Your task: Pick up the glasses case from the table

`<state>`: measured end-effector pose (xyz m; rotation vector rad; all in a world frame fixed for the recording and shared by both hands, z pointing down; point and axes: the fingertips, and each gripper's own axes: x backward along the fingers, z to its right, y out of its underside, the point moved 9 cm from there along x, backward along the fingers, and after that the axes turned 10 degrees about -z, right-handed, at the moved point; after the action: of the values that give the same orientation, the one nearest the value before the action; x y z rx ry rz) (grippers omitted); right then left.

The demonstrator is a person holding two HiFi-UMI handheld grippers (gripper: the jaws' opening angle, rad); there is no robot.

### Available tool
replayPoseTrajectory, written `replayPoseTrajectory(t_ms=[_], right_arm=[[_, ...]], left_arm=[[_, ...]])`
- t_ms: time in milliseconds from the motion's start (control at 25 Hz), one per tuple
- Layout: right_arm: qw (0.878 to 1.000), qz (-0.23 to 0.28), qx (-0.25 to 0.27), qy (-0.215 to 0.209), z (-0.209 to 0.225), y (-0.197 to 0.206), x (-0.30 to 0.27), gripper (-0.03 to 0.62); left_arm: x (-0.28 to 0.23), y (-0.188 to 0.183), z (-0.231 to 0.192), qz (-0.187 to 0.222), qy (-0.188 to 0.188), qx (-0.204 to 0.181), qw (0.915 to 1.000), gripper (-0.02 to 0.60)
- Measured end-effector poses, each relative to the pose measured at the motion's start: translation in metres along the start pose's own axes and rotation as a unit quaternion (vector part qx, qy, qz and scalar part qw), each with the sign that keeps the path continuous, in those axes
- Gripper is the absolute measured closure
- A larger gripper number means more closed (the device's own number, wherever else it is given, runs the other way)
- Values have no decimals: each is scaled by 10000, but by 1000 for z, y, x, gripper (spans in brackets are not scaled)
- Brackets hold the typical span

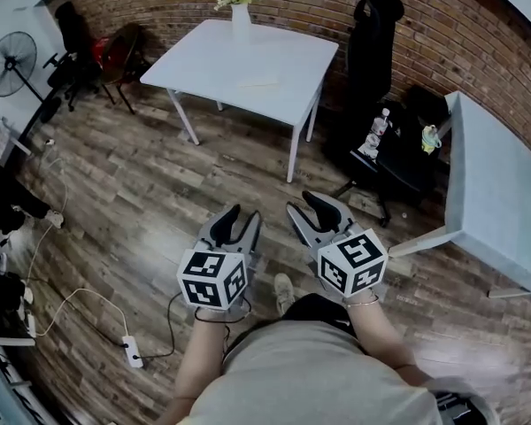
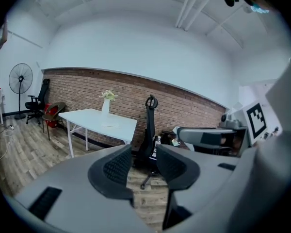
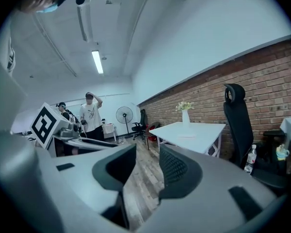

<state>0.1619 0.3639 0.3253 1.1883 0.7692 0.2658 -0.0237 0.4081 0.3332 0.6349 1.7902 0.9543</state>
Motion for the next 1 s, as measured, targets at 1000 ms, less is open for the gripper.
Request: replayPoseTrajectory(t_ms=[1000], right_arm=[[9995,-206,-232,-100,141,-67,-167,453]], left_arm=[[-172,-110,-112,-223,123,10,9997,443]])
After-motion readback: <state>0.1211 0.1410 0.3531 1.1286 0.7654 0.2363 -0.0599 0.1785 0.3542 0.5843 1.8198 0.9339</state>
